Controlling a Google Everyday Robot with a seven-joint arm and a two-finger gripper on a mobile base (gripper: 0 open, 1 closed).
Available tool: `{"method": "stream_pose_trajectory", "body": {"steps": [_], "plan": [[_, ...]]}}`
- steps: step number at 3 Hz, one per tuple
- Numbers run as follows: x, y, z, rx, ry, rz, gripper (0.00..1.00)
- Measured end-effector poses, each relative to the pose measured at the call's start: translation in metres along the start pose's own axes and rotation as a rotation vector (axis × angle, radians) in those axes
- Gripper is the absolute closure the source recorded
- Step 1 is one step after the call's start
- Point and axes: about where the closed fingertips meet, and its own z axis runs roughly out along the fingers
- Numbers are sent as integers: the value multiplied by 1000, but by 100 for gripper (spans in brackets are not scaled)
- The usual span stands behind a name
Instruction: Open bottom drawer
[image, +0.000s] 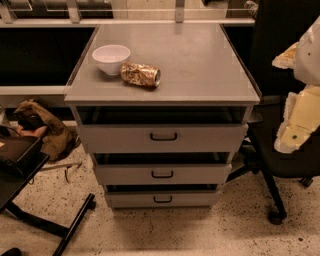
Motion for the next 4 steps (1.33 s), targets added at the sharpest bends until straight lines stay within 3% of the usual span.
{"method": "stream_pose_trajectory", "body": {"steps": [2, 3, 4], "plan": [[2, 3, 10, -13, 5, 10, 0], [17, 13, 50, -68, -49, 72, 0], [17, 32, 113, -131, -154, 121, 0]]}}
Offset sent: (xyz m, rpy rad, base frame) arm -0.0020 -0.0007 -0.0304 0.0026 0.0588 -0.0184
